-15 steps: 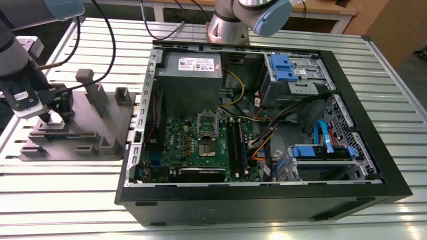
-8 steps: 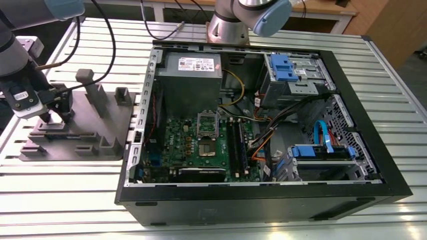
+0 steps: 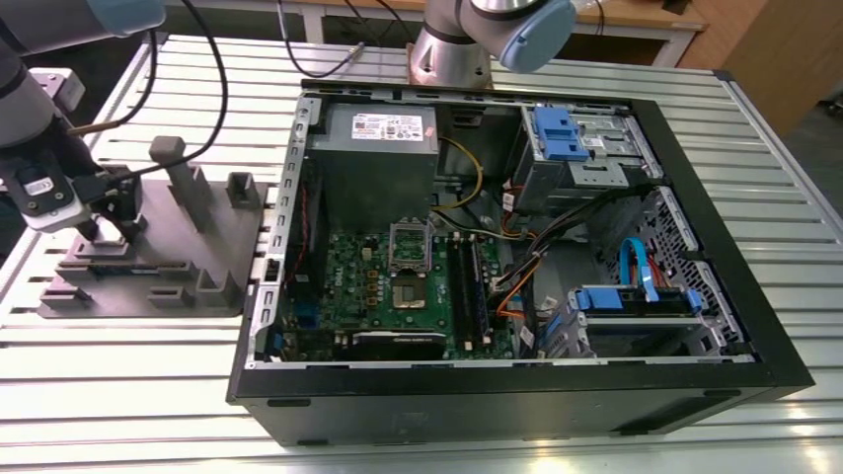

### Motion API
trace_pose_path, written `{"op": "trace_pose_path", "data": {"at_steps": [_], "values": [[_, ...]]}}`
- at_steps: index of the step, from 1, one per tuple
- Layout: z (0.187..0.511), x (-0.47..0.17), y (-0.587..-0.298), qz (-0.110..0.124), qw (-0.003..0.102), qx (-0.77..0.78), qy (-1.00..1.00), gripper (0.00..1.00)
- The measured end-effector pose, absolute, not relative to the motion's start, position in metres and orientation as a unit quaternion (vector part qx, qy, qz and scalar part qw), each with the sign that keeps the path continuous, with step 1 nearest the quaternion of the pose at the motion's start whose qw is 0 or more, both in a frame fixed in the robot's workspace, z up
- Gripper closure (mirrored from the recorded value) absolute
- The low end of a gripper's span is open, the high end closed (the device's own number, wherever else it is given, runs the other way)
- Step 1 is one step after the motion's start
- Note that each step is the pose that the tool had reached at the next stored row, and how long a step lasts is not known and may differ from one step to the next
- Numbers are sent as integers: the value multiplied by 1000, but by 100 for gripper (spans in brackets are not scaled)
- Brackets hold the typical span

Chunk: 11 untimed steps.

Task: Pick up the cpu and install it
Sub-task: 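Pick up the cpu and move it towards the insertion slot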

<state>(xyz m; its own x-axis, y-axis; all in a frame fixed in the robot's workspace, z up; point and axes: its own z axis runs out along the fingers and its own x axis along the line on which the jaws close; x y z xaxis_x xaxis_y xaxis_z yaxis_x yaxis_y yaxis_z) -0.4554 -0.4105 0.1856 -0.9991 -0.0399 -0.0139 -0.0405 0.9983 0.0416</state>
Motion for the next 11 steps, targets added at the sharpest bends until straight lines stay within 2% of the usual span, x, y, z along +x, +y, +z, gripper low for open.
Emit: {"op": "trace_pose_path", "data": {"at_steps": [11], "values": [[188,-455,-411,21,7,-20,1000,53]]}}
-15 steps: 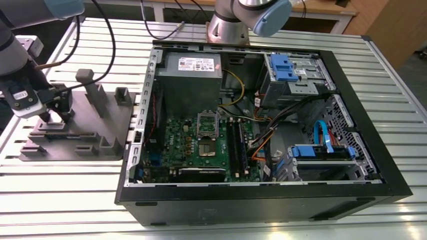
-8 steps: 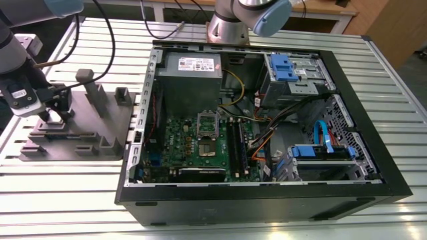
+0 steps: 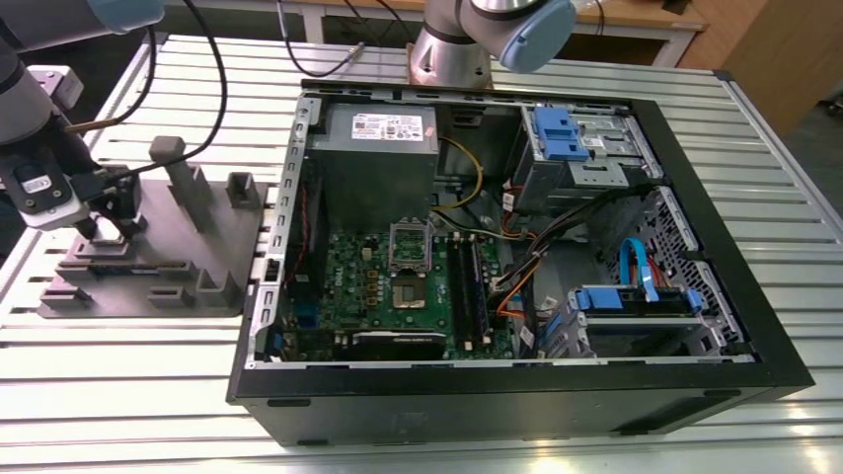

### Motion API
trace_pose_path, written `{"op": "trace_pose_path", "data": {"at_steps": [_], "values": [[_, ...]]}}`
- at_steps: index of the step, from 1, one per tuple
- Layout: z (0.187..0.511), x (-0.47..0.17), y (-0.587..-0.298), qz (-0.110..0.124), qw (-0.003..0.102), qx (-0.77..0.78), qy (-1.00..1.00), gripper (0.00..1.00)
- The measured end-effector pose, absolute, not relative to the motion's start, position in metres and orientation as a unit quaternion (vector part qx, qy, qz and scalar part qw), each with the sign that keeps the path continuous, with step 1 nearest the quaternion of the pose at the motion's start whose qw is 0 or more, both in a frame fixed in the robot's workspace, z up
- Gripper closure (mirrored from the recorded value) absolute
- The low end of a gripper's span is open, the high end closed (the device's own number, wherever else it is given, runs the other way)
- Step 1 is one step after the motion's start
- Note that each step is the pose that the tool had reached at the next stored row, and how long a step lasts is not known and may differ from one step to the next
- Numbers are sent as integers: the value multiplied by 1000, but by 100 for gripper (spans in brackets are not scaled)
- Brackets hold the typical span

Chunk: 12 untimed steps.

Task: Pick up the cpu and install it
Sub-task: 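Pick up the cpu and move it towards the insertion slot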

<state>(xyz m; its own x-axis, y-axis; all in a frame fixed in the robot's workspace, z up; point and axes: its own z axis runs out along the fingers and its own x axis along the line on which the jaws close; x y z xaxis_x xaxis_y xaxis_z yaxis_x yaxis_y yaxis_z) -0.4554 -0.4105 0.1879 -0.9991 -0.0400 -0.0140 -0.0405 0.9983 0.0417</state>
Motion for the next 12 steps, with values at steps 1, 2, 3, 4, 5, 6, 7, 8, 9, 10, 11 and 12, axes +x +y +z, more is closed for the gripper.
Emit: {"op": "trace_pose_path", "data": {"at_steps": [1,2,3,4,5,6,7,8,9,10,11,12], "values": [[188,-455,-410,21,6,-20,1000,53],[189,-455,-411,21,6,-20,1000,53],[190,-455,-411,21,6,-20,1000,53],[191,-455,-411,21,7,-20,1000,53],[191,-455,-410,21,7,-20,1000,53],[192,-455,-411,21,7,-20,1000,53],[193,-455,-410,21,7,-20,1000,53],[193,-455,-410,21,7,-20,1000,53],[193,-455,-410,21,7,-20,1000,53],[193,-455,-410,20,7,-20,1000,53],[193,-455,-410,20,7,-20,1000,53],[193,-455,-410,20,7,-20,1000,53]]}}
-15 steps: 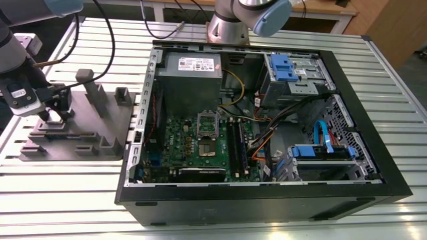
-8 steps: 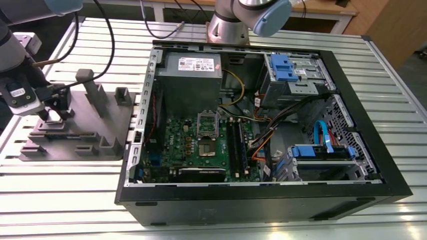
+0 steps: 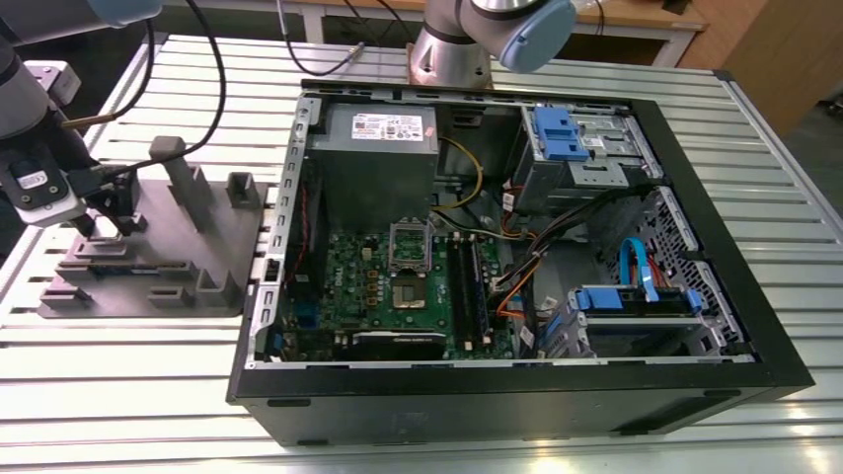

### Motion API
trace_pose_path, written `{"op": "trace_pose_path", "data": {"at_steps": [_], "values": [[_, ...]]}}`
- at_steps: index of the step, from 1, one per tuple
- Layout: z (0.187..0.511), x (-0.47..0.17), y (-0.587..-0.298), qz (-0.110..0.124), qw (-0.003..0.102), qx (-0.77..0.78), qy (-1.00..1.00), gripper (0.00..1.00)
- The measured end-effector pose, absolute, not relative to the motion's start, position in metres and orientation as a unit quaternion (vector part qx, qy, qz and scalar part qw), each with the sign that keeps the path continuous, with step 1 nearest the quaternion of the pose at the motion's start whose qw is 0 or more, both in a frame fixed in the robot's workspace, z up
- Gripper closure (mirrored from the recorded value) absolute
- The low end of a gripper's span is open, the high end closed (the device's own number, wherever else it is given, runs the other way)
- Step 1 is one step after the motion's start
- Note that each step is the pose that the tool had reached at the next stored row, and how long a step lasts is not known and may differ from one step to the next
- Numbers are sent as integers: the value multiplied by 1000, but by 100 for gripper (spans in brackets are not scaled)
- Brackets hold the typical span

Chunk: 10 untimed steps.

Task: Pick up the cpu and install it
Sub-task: 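Pick up the cpu and move it towards the insertion slot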

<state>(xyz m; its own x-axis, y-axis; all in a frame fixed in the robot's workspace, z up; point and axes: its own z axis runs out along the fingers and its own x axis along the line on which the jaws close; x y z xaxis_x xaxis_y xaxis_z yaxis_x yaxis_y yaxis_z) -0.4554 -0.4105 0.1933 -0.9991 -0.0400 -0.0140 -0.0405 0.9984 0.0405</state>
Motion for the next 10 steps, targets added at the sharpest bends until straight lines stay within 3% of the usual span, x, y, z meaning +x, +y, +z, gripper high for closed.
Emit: {"op": "trace_pose_path", "data": {"at_steps": [10], "values": [[196,-455,-410,19,7,-20,1000,53]]}}
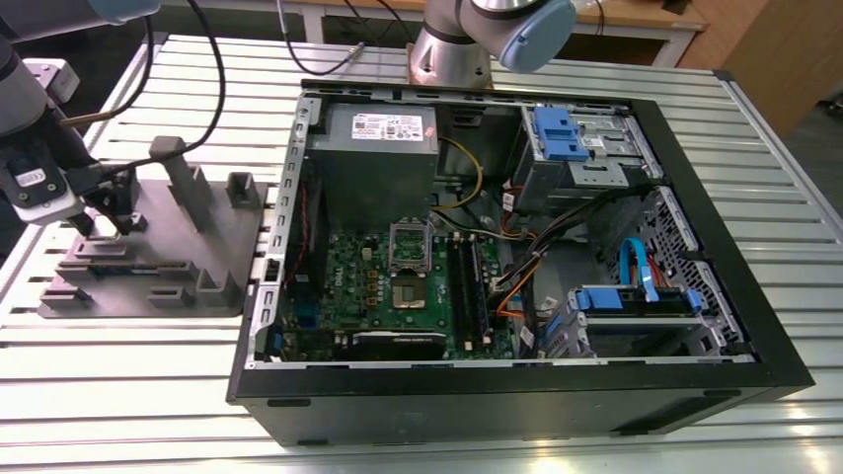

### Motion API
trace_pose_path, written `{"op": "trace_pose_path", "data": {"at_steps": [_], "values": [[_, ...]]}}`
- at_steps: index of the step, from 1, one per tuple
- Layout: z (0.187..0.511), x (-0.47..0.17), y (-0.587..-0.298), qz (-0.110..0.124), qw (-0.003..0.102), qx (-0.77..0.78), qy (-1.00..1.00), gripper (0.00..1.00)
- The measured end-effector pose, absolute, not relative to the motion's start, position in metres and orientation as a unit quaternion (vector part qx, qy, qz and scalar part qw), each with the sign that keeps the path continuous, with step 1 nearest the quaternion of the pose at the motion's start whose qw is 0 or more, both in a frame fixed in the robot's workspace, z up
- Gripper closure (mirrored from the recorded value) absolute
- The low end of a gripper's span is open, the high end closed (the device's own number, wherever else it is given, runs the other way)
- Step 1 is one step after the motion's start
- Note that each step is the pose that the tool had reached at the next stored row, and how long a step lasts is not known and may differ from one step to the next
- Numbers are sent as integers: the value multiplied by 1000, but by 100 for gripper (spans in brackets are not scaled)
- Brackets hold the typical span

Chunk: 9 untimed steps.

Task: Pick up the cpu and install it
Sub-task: 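Pick up the cpu and move it towards the insertion slot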

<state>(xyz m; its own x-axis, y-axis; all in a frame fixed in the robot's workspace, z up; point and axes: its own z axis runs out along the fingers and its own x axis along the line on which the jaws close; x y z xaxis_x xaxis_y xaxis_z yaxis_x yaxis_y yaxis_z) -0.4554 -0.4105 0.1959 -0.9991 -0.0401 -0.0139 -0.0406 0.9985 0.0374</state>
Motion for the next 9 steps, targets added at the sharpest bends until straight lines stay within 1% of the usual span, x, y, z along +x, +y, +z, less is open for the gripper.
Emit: {"op": "trace_pose_path", "data": {"at_steps": [9], "values": [[201,-455,-410,19,7,-20,1000,53]]}}
